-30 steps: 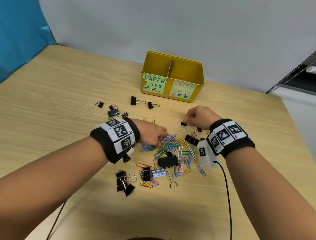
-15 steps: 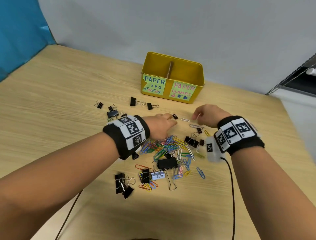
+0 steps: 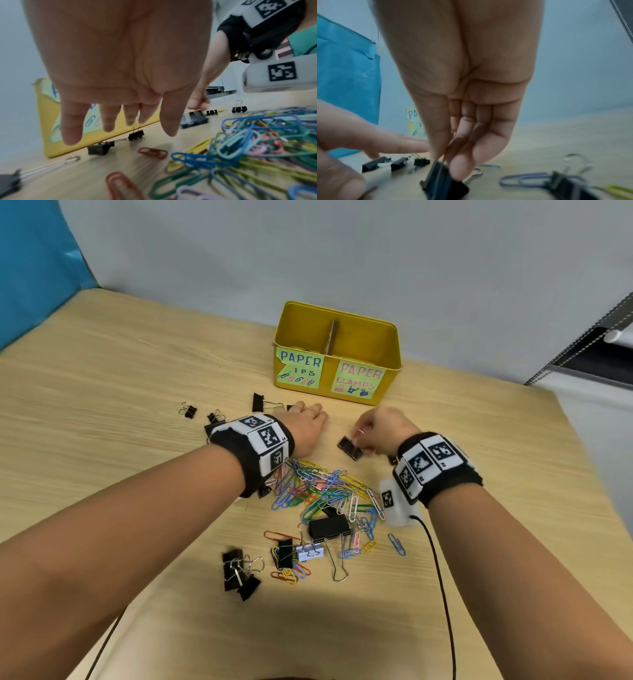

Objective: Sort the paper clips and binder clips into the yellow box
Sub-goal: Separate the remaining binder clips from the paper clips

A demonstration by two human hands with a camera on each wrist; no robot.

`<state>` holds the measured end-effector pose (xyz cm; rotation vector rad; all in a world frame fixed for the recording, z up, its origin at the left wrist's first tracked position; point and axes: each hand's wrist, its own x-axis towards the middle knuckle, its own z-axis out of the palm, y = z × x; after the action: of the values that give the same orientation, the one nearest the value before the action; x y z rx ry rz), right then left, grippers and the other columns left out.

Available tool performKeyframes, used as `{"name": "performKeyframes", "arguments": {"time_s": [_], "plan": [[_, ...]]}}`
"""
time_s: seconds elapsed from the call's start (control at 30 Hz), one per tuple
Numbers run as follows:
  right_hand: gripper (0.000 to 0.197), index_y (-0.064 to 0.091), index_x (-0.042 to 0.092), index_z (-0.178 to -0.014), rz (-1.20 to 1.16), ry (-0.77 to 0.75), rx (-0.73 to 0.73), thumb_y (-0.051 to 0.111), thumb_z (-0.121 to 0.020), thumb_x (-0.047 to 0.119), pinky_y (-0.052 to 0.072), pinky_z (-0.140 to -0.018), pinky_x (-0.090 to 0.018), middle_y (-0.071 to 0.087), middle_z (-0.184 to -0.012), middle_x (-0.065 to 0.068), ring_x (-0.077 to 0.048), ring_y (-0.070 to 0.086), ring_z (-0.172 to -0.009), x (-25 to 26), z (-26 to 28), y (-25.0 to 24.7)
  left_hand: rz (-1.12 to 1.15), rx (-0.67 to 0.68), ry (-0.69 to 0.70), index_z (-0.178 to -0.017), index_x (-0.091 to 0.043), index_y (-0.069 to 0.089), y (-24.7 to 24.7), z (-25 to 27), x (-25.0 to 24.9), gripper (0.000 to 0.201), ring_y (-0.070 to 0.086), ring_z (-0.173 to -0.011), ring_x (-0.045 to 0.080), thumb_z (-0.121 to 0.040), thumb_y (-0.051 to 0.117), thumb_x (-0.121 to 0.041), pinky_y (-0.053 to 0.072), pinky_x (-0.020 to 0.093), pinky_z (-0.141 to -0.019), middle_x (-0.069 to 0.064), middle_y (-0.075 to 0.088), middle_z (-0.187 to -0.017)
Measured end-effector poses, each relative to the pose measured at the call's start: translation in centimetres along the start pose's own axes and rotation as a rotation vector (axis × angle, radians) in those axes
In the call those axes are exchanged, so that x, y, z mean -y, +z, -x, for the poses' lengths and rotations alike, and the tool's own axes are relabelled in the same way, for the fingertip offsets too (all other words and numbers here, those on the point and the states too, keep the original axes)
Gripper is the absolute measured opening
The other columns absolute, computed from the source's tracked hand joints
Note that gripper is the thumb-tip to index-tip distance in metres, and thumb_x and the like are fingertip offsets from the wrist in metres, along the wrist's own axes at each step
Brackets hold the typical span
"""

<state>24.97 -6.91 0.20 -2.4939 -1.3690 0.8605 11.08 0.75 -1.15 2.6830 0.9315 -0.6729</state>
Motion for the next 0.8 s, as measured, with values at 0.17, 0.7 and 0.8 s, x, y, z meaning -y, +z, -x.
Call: {"name": "performKeyframes", "arguments": {"time_s": [0.17,0.7,0.8], "plan": [[0.014,0.066,0.005,-0.098,-0.053,0.066,-0.205,0.061,-0.085,0.004,0.054,-0.071,-0.032,0.068,-0.091,-0.013,-0.021,0.063,-0.076,-1.1,-0.9,-2.5,0.052,-0.131,0.004,-0.149,-0.018,-0.009,0.1,0.6,-0.3,0.075,-0.004,-0.147,0.026,-0.093,0.04,-0.008,0.011,0.049,-0.118,0.004,-0.013,-0.159],[0.023,0.067,-0.004,-0.1,0.12,0.3,-0.137,0.056,-0.089,0.012,0.055,-0.08,-0.038,0.07,-0.095,-0.02,-0.03,0.064,-0.082,-5.7,0.1,-3.0,-0.084,-0.189,0.101,-0.149,-0.02,0.003,0.5,-1.1,-1.9,0.068,-0.011,-0.146,0.031,-0.094,0.042,-0.018,0.005,0.055,-0.117,0.003,-0.016,-0.158],[0.031,0.061,0.001,-0.115,0.231,0.316,-0.169,0.056,-0.089,0.018,0.05,-0.083,-0.034,0.064,-0.116,-0.019,-0.031,0.061,-0.1,-6.0,0.2,-2.6,-0.019,-0.185,0.26,-0.15,-0.017,0.003,0.6,-1.6,-3.7,0.069,-0.005,-0.147,0.028,-0.093,0.041,-0.009,0.006,0.046,-0.121,0.006,-0.009,-0.159]]}}
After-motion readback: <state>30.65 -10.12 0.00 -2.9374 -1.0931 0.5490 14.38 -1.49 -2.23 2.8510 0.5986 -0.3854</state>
